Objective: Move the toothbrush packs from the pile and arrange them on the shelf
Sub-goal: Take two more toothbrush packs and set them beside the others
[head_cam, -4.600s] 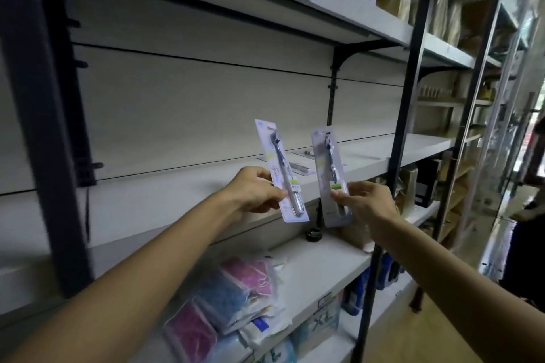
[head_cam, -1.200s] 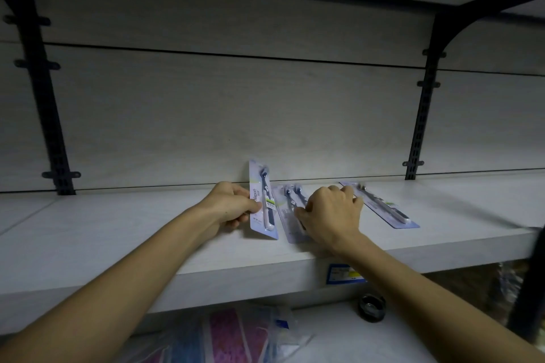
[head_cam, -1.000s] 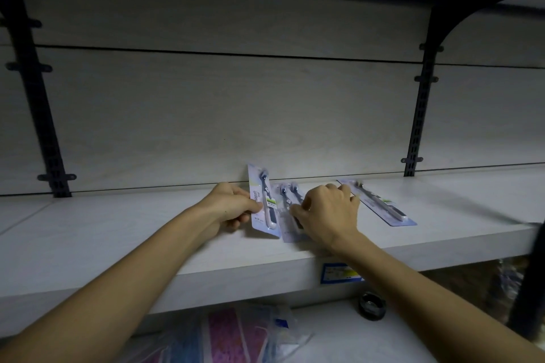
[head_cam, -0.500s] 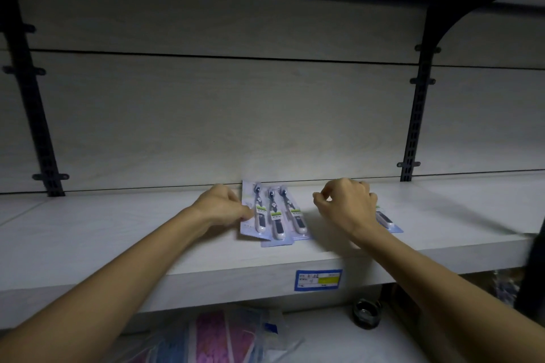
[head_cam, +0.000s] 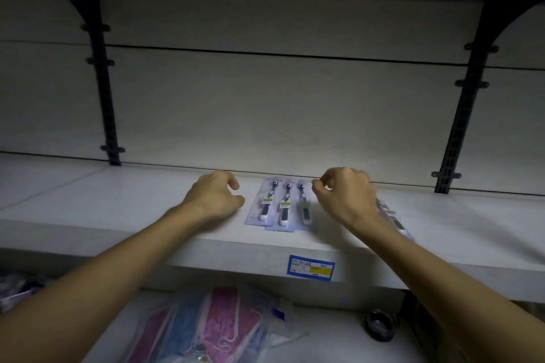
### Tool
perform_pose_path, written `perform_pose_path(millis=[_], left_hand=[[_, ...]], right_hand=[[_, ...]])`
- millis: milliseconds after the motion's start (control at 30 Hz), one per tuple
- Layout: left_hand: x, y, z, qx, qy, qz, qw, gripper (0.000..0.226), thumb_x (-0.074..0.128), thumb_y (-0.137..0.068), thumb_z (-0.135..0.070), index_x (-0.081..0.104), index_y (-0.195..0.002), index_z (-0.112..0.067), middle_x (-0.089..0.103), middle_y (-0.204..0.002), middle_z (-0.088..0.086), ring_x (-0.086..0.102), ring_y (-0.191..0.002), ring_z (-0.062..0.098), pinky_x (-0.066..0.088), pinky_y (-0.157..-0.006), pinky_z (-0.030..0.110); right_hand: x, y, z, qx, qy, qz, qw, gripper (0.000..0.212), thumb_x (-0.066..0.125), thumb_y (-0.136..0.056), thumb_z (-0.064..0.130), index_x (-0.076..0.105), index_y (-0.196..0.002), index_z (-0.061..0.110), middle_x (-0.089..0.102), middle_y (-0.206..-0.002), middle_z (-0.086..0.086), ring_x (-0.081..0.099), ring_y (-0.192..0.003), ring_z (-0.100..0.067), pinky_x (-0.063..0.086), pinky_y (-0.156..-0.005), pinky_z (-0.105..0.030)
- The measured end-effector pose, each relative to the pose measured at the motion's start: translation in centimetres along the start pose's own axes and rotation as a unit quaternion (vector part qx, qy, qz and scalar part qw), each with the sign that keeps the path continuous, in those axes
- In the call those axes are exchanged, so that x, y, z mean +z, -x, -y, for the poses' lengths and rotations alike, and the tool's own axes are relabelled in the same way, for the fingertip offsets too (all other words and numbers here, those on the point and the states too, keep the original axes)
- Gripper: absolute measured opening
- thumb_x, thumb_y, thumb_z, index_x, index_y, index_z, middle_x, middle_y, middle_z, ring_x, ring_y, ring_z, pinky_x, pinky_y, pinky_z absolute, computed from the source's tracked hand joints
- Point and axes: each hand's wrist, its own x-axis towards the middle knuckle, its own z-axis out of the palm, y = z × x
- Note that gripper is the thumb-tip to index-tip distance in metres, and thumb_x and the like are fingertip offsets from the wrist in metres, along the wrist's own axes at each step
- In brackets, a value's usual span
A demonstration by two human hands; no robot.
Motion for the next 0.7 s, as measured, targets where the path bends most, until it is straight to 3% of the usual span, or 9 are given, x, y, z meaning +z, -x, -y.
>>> perform_pose_path(millis=[200, 567, 700], left_hand=[[-2.8, 3.3, 1.1, 0.035, -0.101, -0.059, 0.993, 0.033, 0.061, -0.086, -0.033, 0.055, -0.116, -0.022, 0.058, -0.104, -0.003, 0.053, -0.102, 0.021, 0.040, -0.078, 0.029], [-10.9, 8.9, 8.3, 0.049, -0.182, -0.113, 0.976, 0.039, 0.057, -0.088, -0.035, 0.053, -0.124, -0.019, 0.060, -0.115, 0.002, 0.054, -0.106, 0.023, 0.049, -0.082, 0.035], [-14.6, 11.2, 12.4, 0.056, -0.204, -0.122, 0.970, 0.039, 0.056, -0.089, -0.034, 0.053, -0.125, -0.019, 0.060, -0.116, 0.002, 0.055, -0.105, 0.021, 0.049, -0.081, 0.034]], right_hand=[[1.3, 1.0, 4.6, -0.075, -0.065, 0.017, 0.995, 0.025, 0.055, -0.086, 0.038, 0.072, -0.088, 0.020, 0.070, -0.089, -0.005, 0.060, -0.087, -0.028, 0.051, -0.080, -0.042], [2.6, 5.1, 15.5, -0.165, -0.064, 0.020, 0.984, 0.027, 0.052, -0.087, 0.039, 0.070, -0.098, 0.022, 0.069, -0.095, -0.005, 0.059, -0.092, -0.029, 0.047, -0.079, -0.036], [3.5, 7.3, 21.3, -0.178, -0.082, 0.029, 0.980, 0.026, 0.052, -0.087, 0.037, 0.069, -0.097, 0.021, 0.068, -0.093, -0.004, 0.057, -0.094, -0.029, 0.039, -0.073, -0.031]])
